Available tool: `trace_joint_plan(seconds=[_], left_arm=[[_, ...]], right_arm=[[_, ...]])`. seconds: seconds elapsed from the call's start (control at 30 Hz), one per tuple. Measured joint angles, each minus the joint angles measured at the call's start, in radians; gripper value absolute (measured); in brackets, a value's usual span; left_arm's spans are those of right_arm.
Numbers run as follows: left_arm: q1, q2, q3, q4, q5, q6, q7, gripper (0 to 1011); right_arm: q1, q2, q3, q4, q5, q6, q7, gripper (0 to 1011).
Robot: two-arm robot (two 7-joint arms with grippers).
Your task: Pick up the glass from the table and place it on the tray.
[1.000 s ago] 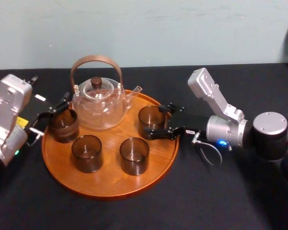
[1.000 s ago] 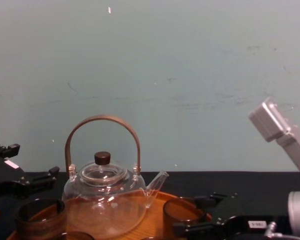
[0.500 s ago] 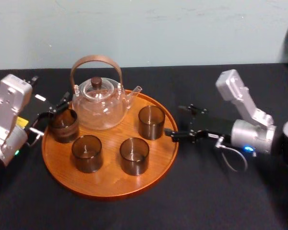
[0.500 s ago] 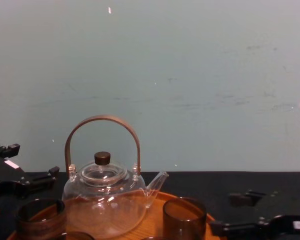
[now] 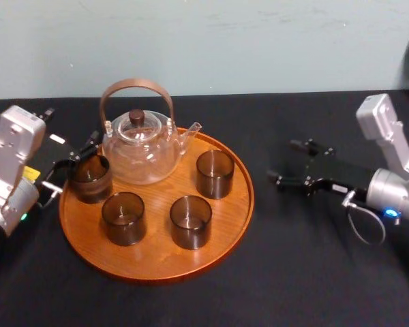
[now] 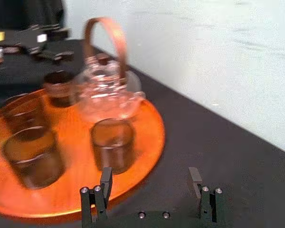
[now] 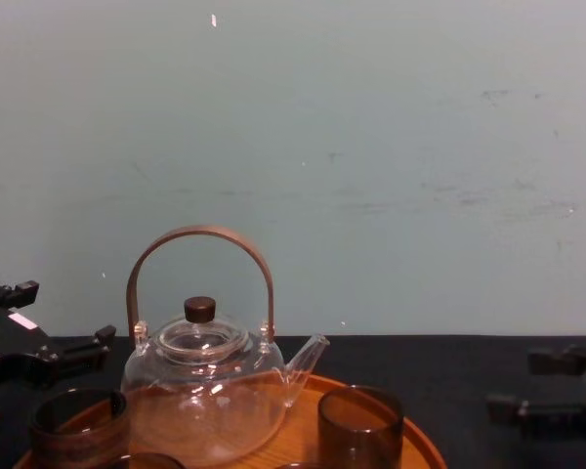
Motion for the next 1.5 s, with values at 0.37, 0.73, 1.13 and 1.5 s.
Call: trace_joint_plan(seconds=[0.37, 0.73, 1.13, 1.5], left_arm=[[0.0, 0.0, 0.0, 0.0, 0.0, 0.0, 0.0, 1001], [0.0, 0.0, 0.0, 0.0, 0.0, 0.0, 0.0, 1001], [0.0, 0.0, 0.0, 0.0, 0.0, 0.0, 0.0, 1001], [0.0, 0.0, 0.0, 0.0, 0.0, 0.0, 0.0, 1002]], right_arm=[[-0.06, -0.063, 0.099, -0.021, -0.007, -0.015, -0.208, 1002], [-0.101, -0.126, 0.138, 0.007, -0.06, -0.095, -0.297, 1002], [-0.11, -0.158, 0.149, 0.056, -0.088, -0.136, -0.283, 1002], [-0.11, -0.161, 0.151, 0.059, -0.091, -0.137, -0.282, 1002]])
